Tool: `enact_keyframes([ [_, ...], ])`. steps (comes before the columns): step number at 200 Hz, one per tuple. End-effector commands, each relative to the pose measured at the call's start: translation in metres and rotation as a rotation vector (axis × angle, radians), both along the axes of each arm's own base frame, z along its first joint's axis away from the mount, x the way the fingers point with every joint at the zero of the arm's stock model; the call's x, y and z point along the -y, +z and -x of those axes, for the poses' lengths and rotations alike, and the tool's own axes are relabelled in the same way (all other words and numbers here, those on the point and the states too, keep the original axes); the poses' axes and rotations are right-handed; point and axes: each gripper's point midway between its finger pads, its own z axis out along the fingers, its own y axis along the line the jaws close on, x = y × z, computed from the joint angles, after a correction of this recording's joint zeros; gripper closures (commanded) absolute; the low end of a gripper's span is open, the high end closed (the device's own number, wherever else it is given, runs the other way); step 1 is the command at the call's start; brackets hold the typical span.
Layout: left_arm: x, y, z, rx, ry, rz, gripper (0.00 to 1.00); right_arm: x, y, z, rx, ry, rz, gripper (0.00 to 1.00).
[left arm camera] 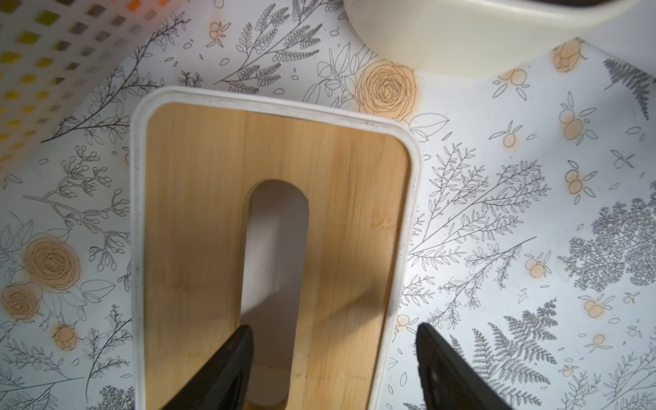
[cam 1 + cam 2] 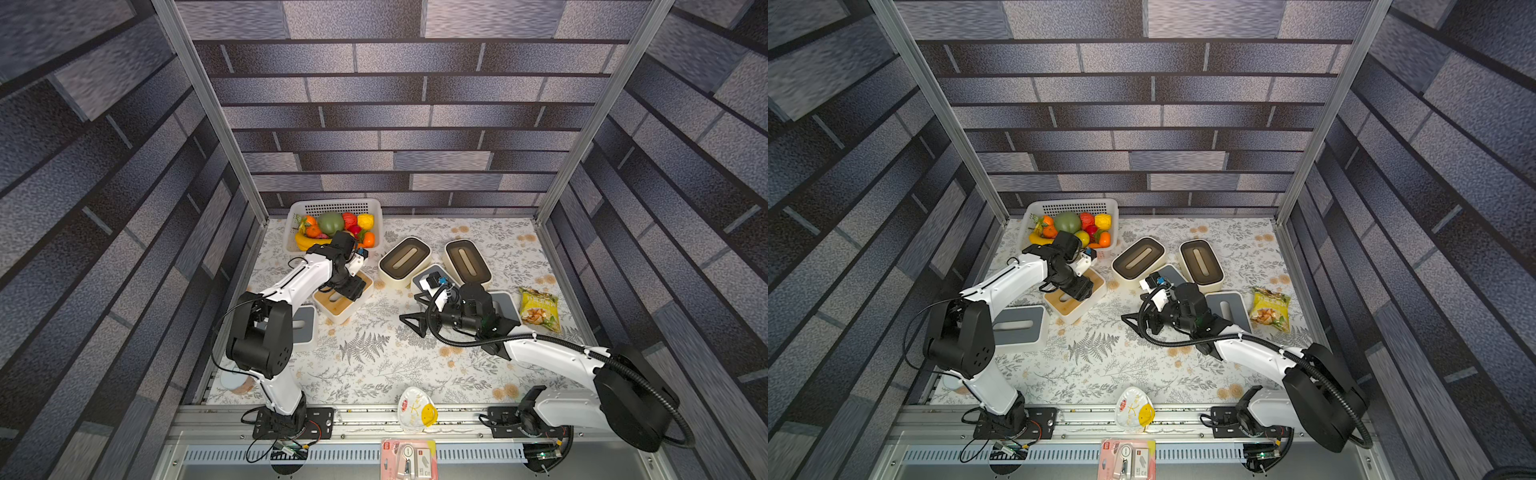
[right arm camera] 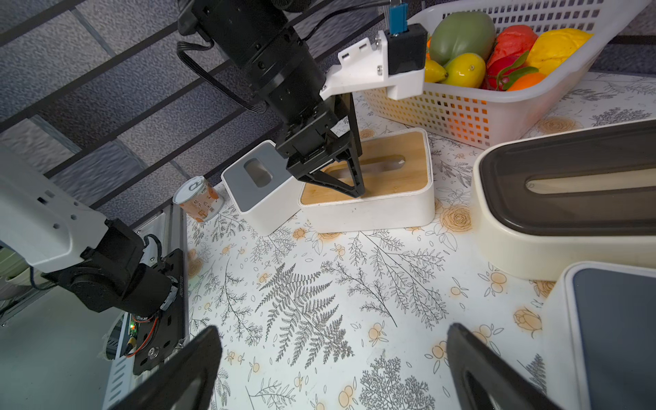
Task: Stack the tissue boxes
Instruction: Pick up the tissue box from the center of the board.
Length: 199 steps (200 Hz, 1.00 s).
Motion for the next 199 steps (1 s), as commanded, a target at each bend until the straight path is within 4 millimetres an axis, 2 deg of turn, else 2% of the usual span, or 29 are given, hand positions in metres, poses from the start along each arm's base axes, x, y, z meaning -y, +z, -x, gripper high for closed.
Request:
enact_keyframes([
  [1, 0.003, -0.001, 0.002, -0.005, -0.026, 0.012, 0.26, -0.006, 0.008, 0.002, 0.023, 0.025, -0.007, 0.0],
  [199, 0.005, -0.025, 0.0, -0.053, -0.035, 0.002, 0.3, -0.006, 0.005, 0.004, 0.024, 0.039, 0.009, 0.0],
])
